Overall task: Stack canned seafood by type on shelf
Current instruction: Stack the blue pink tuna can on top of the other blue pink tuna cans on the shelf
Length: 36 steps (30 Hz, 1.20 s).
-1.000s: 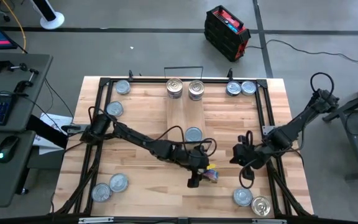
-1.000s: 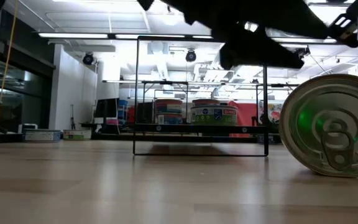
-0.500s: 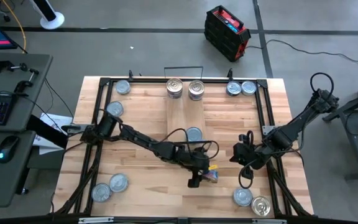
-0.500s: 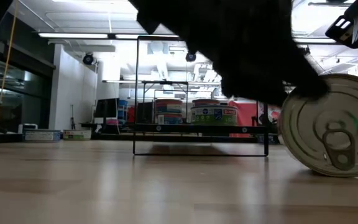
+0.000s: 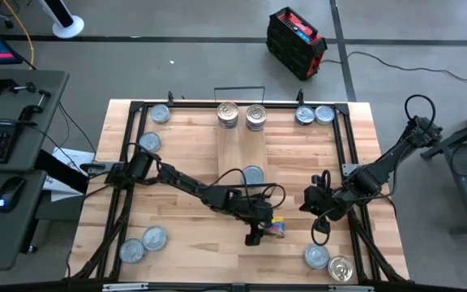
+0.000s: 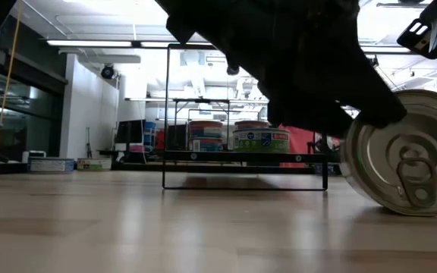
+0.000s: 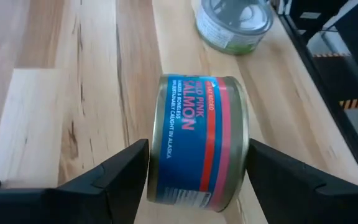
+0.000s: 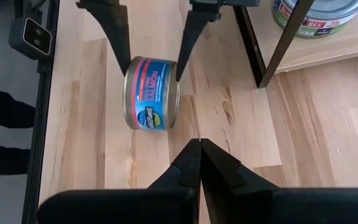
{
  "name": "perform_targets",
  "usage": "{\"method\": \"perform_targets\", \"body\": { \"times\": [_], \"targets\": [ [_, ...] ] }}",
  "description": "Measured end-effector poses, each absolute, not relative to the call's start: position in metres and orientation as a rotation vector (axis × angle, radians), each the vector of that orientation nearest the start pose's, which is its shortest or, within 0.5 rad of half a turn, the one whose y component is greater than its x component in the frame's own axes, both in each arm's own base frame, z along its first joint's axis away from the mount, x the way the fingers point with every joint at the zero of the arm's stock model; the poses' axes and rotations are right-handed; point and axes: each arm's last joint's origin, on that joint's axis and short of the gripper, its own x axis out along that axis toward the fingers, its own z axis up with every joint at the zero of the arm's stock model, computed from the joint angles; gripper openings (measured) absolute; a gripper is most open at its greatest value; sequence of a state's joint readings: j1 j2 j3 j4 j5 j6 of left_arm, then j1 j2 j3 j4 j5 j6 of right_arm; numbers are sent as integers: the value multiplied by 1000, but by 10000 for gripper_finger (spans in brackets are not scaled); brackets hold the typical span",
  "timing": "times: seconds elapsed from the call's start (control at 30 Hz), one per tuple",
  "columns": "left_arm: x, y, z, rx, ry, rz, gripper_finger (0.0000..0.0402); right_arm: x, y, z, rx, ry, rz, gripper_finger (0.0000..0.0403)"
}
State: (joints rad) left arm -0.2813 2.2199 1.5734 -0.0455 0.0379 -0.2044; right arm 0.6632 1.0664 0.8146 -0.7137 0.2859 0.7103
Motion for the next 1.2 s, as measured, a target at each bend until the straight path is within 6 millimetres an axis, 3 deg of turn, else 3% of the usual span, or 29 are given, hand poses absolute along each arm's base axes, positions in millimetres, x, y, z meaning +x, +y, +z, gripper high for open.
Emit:
{"method": "perform_targets", "body": {
  "times": [0.17,0.33,0.43,0.57,0.8,0.93,1.1,1.2],
  "targets": [
    [466,-139,152,-81,705,-212,240,162,116,253,214,924,26,0],
    [466,-139,152,-71,705,-194,176,162,116,253,207,924,30,0],
    [463,-138,158,-80,716,-188,175,162,116,253,205,924,30,0],
    [449,-135,189,-96,761,-211,175,162,116,253,205,924,30,0],
    [394,-120,272,-61,860,-249,175,162,114,252,175,936,27,0],
    [366,-130,315,-133,784,-303,175,162,113,252,172,942,24,0],
    [338,-164,330,-215,823,-410,175,161,113,251,168,953,24,0],
    [325,-168,328,-211,893,-343,175,161,113,251,164,954,29,0]
  ]
}}
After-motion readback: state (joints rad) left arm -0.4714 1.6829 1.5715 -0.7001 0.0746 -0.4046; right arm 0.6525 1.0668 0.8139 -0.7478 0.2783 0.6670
